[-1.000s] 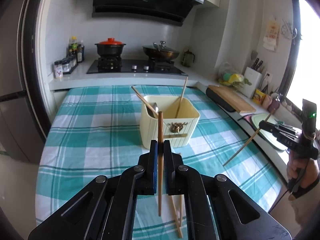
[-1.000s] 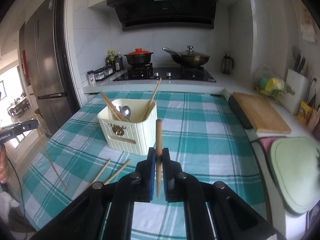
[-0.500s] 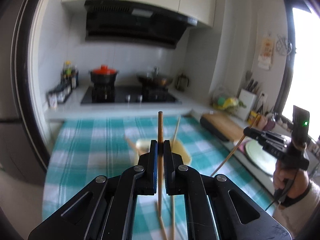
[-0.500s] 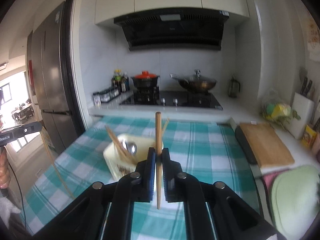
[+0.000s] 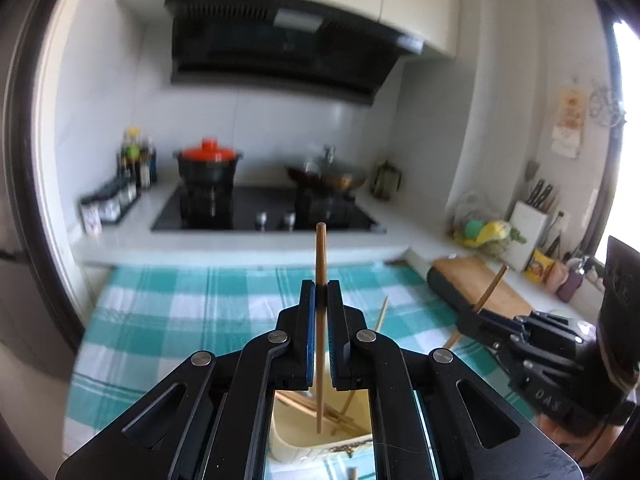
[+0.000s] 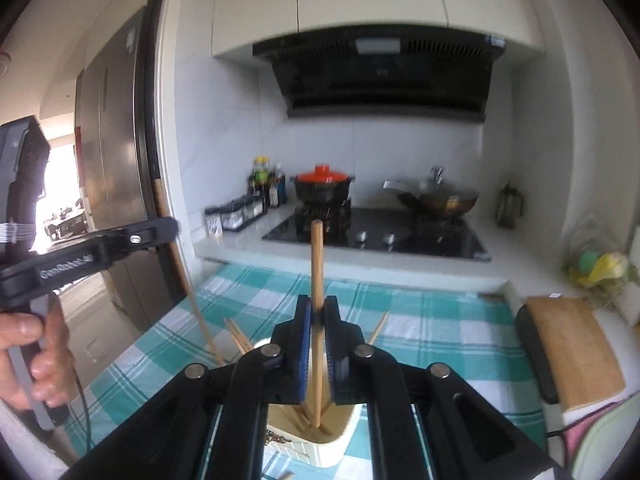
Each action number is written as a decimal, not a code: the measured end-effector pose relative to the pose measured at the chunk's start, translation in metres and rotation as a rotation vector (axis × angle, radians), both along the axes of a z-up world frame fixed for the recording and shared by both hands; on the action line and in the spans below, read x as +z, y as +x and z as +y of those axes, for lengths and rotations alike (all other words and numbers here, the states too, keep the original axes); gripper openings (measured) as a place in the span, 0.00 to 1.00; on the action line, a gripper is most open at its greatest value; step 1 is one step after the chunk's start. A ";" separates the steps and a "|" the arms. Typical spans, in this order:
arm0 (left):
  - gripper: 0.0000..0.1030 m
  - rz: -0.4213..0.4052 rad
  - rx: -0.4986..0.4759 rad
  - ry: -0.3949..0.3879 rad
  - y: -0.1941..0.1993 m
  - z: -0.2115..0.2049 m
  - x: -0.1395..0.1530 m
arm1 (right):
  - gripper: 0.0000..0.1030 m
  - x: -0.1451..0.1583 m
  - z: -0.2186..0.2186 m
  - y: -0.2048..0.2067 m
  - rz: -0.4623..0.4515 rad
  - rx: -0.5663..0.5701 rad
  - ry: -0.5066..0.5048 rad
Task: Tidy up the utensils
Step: 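Lift the left tool's chopstick upright into the holder and open while the right tool does likewise, then move both tools back to the cloth and close the right tool on a chopstick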
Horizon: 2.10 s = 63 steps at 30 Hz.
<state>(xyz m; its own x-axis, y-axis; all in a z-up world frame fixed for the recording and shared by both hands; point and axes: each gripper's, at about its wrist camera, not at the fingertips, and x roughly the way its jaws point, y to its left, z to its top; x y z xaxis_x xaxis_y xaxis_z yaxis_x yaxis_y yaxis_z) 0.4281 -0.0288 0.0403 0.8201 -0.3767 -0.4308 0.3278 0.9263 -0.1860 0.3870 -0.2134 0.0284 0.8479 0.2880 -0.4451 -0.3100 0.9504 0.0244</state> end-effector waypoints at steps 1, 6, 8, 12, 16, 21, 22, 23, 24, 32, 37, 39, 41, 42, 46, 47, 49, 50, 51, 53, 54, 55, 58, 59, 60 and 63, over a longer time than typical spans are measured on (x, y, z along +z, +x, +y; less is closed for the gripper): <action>0.03 0.035 0.000 0.000 0.010 -0.002 -0.012 | 0.07 -0.008 0.002 0.008 0.027 0.004 -0.003; 0.03 0.132 0.009 0.021 0.038 -0.008 -0.054 | 0.07 -0.048 0.008 0.041 0.137 0.015 -0.014; 0.04 0.167 0.006 0.032 0.046 -0.012 -0.069 | 0.07 -0.061 0.009 0.050 0.173 0.017 -0.013; 0.21 0.253 0.029 0.087 0.053 -0.016 -0.088 | 0.13 -0.081 0.011 0.070 0.253 0.012 0.008; 0.65 0.278 0.035 0.139 0.032 0.000 -0.088 | 0.33 -0.068 0.003 0.064 0.238 -0.019 0.035; 0.85 0.354 0.000 0.228 -0.029 0.041 -0.109 | 0.35 -0.065 -0.008 0.010 0.248 -0.007 -0.051; 0.86 0.386 -0.003 0.239 -0.048 0.053 -0.123 | 0.36 -0.071 -0.011 0.000 0.259 -0.002 -0.065; 0.87 0.414 0.002 0.245 -0.063 0.060 -0.135 | 0.39 -0.082 -0.015 -0.016 0.276 0.000 -0.087; 0.87 0.443 0.007 0.247 -0.076 0.066 -0.146 | 0.41 -0.092 -0.019 -0.030 0.292 -0.003 -0.104; 0.87 0.526 0.136 0.138 -0.177 0.081 -0.218 | 0.41 -0.207 -0.034 -0.155 0.441 -0.108 -0.081; 0.87 0.495 0.132 0.145 -0.198 0.067 -0.220 | 0.41 -0.216 -0.029 -0.193 0.434 -0.141 0.006; 0.87 0.487 0.139 0.148 -0.204 0.064 -0.217 | 0.41 -0.216 -0.021 -0.196 0.441 -0.133 -0.009; 0.87 0.481 0.137 0.130 -0.209 0.065 -0.215 | 0.41 -0.216 -0.011 -0.194 0.453 -0.122 -0.013; 0.87 0.475 0.144 0.129 -0.210 0.066 -0.214 | 0.41 -0.216 -0.006 -0.192 0.458 -0.112 -0.007; 0.87 0.457 0.190 0.156 -0.217 0.069 -0.210 | 0.41 -0.218 0.025 -0.164 0.488 -0.063 0.018; 0.87 0.456 0.193 0.155 -0.218 0.070 -0.210 | 0.41 -0.219 0.034 -0.156 0.497 -0.060 0.018; 0.87 0.455 0.199 0.151 -0.221 0.072 -0.209 | 0.41 -0.223 0.050 -0.135 0.519 -0.058 0.023; 0.87 0.455 0.205 0.152 -0.222 0.074 -0.209 | 0.41 -0.225 0.056 -0.128 0.527 -0.059 0.024; 0.87 0.454 0.209 0.155 -0.223 0.075 -0.209 | 0.41 -0.228 0.063 -0.120 0.537 -0.061 0.025; 0.87 0.452 0.216 0.162 -0.225 0.076 -0.208 | 0.41 -0.236 0.074 -0.107 0.567 -0.062 0.013; 0.87 0.450 0.218 0.165 -0.226 0.077 -0.207 | 0.41 -0.239 0.078 -0.105 0.572 -0.059 0.006; 0.87 0.447 0.220 0.168 -0.227 0.077 -0.207 | 0.41 -0.242 0.082 -0.105 0.572 -0.051 -0.020; 0.87 0.448 0.218 0.175 -0.226 0.075 -0.209 | 0.20 -0.245 0.079 -0.115 0.532 -0.044 -0.105; 0.87 0.451 0.216 0.176 -0.225 0.073 -0.210 | 0.19 -0.245 0.072 -0.118 0.544 -0.040 -0.090; 0.87 0.455 0.211 0.177 -0.224 0.071 -0.212 | 0.15 -0.244 0.064 -0.121 0.551 -0.046 -0.079; 0.87 0.467 0.175 0.171 -0.218 0.059 -0.215 | 0.07 -0.243 0.032 -0.134 0.543 -0.098 -0.122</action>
<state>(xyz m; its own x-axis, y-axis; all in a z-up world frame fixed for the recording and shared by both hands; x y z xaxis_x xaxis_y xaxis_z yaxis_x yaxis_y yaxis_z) 0.2098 0.0300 -0.1751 0.5699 -0.1437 -0.8090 0.0842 0.9896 -0.1165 0.2532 -0.1815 -0.2143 0.5077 0.1388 -0.8503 -0.1942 0.9800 0.0439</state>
